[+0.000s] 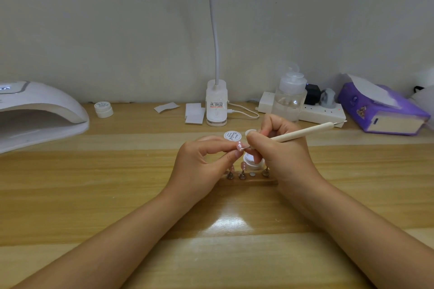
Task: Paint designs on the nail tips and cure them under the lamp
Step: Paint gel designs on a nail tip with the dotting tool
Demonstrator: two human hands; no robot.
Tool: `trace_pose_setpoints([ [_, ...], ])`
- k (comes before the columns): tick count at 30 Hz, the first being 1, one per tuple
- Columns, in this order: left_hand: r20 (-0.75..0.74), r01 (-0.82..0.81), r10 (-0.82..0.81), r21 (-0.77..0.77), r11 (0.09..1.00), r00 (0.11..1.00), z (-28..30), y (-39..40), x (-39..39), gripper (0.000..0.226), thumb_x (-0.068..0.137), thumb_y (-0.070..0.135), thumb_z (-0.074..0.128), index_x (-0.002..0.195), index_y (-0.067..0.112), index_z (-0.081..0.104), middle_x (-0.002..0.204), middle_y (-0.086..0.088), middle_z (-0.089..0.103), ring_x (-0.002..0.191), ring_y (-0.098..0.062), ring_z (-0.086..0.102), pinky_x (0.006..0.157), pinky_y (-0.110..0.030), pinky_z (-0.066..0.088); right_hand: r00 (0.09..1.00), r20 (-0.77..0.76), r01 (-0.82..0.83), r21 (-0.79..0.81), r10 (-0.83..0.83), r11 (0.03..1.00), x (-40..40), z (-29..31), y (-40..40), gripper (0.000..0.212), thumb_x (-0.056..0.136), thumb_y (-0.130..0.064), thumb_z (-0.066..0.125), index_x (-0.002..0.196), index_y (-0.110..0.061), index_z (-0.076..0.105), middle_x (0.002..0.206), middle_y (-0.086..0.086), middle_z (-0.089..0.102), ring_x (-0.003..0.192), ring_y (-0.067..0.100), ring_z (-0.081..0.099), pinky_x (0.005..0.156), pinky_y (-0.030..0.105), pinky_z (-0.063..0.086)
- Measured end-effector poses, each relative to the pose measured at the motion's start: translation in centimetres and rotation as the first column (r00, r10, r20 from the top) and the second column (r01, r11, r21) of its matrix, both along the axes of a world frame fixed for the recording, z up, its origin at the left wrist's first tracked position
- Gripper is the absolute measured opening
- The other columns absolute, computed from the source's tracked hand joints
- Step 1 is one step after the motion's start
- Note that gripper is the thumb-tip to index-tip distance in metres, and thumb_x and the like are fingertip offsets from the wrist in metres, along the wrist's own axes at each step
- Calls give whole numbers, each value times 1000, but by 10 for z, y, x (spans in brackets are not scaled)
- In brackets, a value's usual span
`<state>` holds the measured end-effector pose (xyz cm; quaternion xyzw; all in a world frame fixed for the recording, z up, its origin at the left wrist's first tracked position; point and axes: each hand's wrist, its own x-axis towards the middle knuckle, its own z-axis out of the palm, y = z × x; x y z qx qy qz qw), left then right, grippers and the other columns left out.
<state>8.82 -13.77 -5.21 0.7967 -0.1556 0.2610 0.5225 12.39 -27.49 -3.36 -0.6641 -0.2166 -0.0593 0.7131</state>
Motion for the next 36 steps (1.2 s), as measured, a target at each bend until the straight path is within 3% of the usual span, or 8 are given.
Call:
trace_pose_setpoints([
  [10, 17, -3, 2, 19, 1000, 1000, 1, 0, 0, 24, 74, 8, 70, 95, 20, 68, 82, 14, 68, 79, 0, 64, 73, -13, 48, 1000, -1, -11, -1, 11, 1000, 0, 0, 1, 33, 73, -3, 60, 50, -18, 44, 41, -2, 50, 39, 7, 47, 44, 18, 43],
  [15, 15, -1, 0, 28, 1000, 1000, 0, 0, 0, 24, 75, 7, 70, 97, 17, 68, 83, 12, 68, 79, 0, 63, 73, -11, 47, 1000, 2, -12, 5, 12, 1000, -1, 0, 0, 28, 72, -4, 61, 52, -17, 46, 43, -1, 52, 41, 7, 50, 44, 19, 45],
  [23, 10, 4, -3, -18, 1000, 1000, 0, -1, 0, 25, 74, 5, 70, 95, 18, 68, 81, 8, 69, 76, -6, 64, 68, -12, 48, 1000, 5, -5, -12, 5, 1000, 1, -2, -1, 39, 74, 1, 61, 47, -22, 46, 41, -1, 51, 39, 7, 48, 42, 18, 43],
  [29, -11, 2, -2, -17, 1000, 1000, 0, -1, 0, 20, 75, 6, 70, 93, 14, 70, 78, 6, 69, 71, 2, 61, 68, -10, 46, 998, -55, 35, 58, -32, 998, 0, 4, -2, 41, 77, 1, 58, 47, -24, 47, 38, -5, 49, 42, 5, 53, 54, 25, 52],
  [32, -19, -16, 15, -29, 999, 1000, 0, -1, 0, 20, 74, 7, 71, 91, 17, 70, 78, 11, 68, 72, 6, 60, 70, -9, 44, 996, -16, 87, 99, -86, 991, -3, 11, -5, 26, 81, -23, 66, 62, -20, 49, 44, -1, 57, 42, 5, 51, 40, 16, 43],
  [34, -20, -21, 20, -28, 999, 1000, 0, -2, -1, 20, 74, 7, 71, 92, 17, 70, 79, 11, 68, 73, 7, 60, 71, -8, 44, 995, -19, 99, 85, -98, 991, -3, 13, -6, 25, 80, -44, 56, 69, -21, 54, 47, 3, 62, 38, 6, 50, 36, 16, 42],
  [36, -26, -25, 24, -31, 999, 999, 1, -2, -1, 22, 73, 8, 71, 94, 17, 69, 80, 14, 67, 74, 8, 60, 71, -7, 44, 994, 5, 107, 70, -108, 992, -2, 15, -7, 36, 80, -51, 44, 74, -20, 60, 45, 4, 62, 35, 7, 52, 37, 16, 43],
])
